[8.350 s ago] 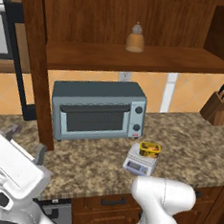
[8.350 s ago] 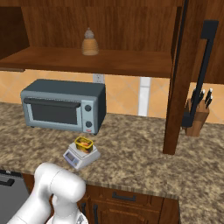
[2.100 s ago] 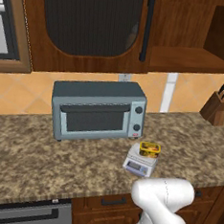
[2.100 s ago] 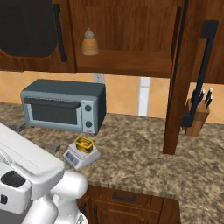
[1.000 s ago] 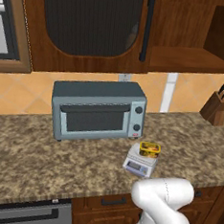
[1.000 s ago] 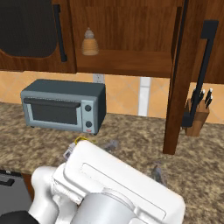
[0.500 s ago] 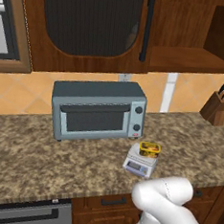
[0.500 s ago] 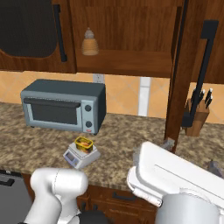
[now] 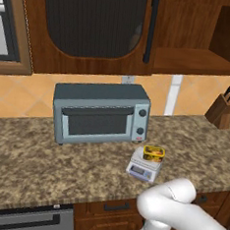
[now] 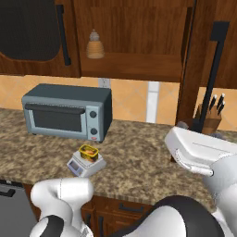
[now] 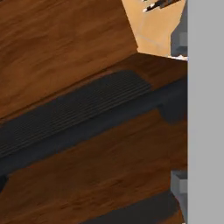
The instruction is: Pick the canned food and place it on the digital scale for weighing, and close the cabinet.
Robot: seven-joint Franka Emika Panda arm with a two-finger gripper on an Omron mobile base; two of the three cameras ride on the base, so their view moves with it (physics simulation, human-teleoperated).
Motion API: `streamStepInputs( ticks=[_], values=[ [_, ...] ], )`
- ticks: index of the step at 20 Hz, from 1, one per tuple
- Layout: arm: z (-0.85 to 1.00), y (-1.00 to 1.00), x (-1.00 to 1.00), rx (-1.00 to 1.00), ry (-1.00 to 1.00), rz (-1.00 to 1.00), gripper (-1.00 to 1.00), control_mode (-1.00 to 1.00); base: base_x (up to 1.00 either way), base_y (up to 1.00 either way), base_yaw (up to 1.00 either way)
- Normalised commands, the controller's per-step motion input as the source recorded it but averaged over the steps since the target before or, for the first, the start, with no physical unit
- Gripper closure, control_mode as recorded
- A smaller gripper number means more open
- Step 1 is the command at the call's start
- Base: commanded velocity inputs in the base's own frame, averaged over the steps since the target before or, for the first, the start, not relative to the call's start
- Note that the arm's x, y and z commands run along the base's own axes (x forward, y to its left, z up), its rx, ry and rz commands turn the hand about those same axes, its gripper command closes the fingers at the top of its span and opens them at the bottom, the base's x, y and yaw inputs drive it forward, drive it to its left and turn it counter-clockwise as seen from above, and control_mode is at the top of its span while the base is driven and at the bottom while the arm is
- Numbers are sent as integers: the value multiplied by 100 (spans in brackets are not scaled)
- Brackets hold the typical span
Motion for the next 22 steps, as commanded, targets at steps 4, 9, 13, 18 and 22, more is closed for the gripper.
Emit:
streamStepInputs(
  ticks=[4, 9, 13, 18, 22],
  values=[
    [0, 51, 100, 8, 9, 38, -100, -100, 0, 0, 0],
    [0, 91, 100, 14, 2, 25, -100, -100, 0, 0, 0],
    [-3, 100, 100, 13, 0, 12, -100, -100, 0, 0, 0],
    [-2, 100, 100, 17, -3, 1, -100, -100, 0, 0, 0],
    [0, 100, 100, 19, -11, 0, -100, -100, 0, 0, 0]
  ],
)
